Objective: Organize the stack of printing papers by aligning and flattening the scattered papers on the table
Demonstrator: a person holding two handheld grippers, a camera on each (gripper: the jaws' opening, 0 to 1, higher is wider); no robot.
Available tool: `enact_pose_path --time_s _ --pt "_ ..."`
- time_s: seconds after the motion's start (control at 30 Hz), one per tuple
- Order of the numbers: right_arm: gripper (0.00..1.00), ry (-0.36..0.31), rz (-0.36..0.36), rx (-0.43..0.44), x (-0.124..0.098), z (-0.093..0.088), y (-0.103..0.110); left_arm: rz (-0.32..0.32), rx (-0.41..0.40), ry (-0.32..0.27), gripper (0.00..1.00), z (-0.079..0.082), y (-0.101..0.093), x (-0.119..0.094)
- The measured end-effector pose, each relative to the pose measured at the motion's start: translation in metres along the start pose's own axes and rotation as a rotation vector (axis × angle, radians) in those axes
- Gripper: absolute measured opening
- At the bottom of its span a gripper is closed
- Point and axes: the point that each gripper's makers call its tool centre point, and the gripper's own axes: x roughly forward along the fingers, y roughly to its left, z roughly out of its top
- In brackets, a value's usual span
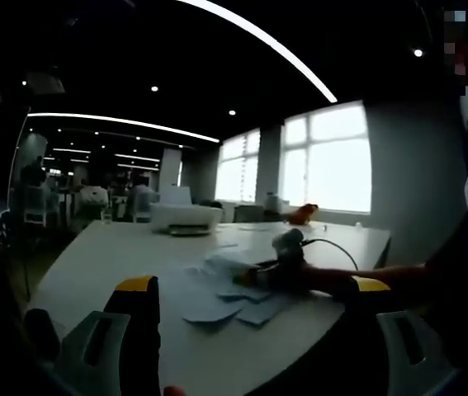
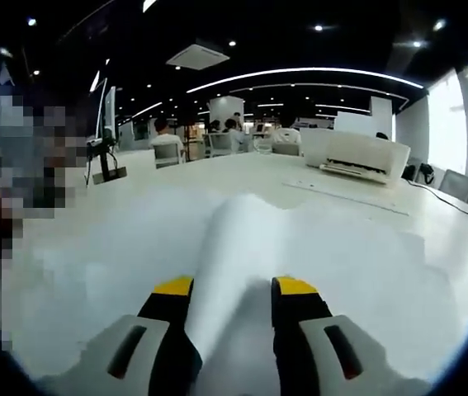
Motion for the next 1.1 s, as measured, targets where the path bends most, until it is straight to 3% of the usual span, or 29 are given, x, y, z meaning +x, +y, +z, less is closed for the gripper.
enact_pose_path --time_s 0.53,1.1 --pt "0.27 -0.032 0.053 -0.042 -0.0061 -0.0008 -0.0016 -0.007 0.01 -0.009 0.96 0.0034 -0.0028 -0.0011" --pt "0.17 -0.055 0.036 -0.055 -0.0102 0.0015 -0.0044 -0.01 0.014 -0.023 0.96 0.008 -0.0054 -0.0018"
